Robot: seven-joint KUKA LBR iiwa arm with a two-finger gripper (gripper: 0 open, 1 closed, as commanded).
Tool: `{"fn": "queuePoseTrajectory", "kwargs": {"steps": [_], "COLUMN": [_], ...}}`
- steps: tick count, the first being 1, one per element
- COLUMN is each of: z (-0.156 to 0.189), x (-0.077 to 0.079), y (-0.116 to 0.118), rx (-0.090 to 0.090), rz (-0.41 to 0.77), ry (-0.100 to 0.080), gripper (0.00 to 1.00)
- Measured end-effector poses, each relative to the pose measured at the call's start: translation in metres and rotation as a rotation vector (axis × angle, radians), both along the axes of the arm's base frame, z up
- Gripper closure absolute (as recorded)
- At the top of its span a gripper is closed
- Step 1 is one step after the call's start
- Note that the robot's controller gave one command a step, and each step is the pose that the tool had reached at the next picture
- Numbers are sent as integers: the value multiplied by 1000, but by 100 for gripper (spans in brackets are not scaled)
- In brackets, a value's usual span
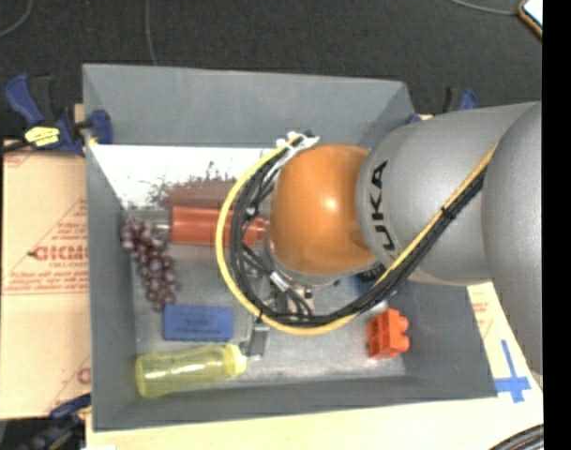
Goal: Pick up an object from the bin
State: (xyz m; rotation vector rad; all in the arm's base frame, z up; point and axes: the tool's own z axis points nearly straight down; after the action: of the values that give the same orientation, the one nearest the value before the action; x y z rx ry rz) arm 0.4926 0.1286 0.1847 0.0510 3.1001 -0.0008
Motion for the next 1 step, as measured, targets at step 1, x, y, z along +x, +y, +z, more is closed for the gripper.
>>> {"fn": "queuePoseTrajectory", "kwargs": {"steps": [1], "z": [54], "x": [-11], "y": [6], "rx": [-5], "rz": [151], "ry": [-6], "gripper": [0]}}
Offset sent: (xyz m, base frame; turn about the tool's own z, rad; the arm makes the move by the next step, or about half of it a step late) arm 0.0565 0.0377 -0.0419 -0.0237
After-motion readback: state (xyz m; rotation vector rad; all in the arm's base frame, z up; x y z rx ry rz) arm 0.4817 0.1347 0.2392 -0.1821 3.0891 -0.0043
